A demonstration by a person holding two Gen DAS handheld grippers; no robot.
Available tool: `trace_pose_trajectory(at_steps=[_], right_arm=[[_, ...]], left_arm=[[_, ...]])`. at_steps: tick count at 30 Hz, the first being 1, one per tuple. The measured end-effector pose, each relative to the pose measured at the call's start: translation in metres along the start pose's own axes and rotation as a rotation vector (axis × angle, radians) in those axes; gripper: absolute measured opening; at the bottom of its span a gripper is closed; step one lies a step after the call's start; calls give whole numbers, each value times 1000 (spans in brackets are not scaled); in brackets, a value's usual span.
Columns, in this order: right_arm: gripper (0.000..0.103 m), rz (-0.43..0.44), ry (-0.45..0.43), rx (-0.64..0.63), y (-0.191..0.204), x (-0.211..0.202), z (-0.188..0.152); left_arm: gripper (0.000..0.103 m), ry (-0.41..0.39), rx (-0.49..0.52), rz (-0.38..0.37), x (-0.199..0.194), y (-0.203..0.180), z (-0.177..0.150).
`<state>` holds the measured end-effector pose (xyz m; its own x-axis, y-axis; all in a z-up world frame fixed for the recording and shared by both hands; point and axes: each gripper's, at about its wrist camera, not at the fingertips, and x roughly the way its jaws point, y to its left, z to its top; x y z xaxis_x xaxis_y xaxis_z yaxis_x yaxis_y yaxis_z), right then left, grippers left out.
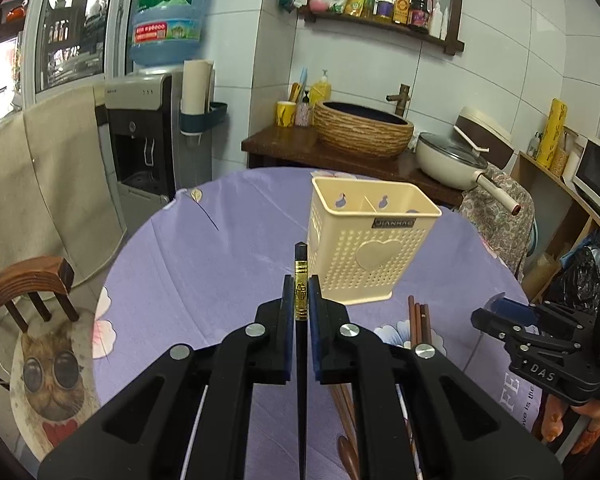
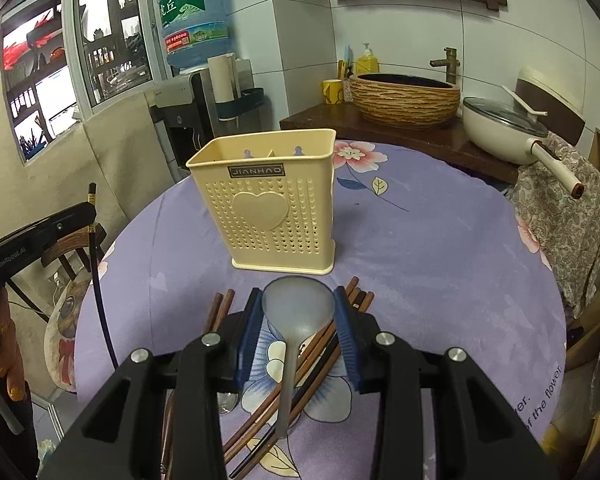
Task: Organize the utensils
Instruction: 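Lift both held utensils and drop them into the cream caddy, opening both grippers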
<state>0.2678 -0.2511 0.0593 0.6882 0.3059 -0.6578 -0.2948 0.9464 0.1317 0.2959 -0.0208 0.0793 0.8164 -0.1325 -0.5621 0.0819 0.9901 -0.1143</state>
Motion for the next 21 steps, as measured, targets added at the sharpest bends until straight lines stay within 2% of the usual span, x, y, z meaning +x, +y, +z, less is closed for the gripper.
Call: trace_pose_trajectory(at_steps=[7,12,17,21], right_arm=[[35,30,-25,-1,3,-9,7],[35,42,-48,-35,8,-13,13],[35,59,-46,-51,14,-4,20],[35,77,-70,-60,17,-3,38]], left_arm=[[7,-41,10,9,-13,6,6],[7,-89,16,46,-19,11,11],[7,-101,13,41,-21,13,19],[7,-118,11,35,-21,15,36]])
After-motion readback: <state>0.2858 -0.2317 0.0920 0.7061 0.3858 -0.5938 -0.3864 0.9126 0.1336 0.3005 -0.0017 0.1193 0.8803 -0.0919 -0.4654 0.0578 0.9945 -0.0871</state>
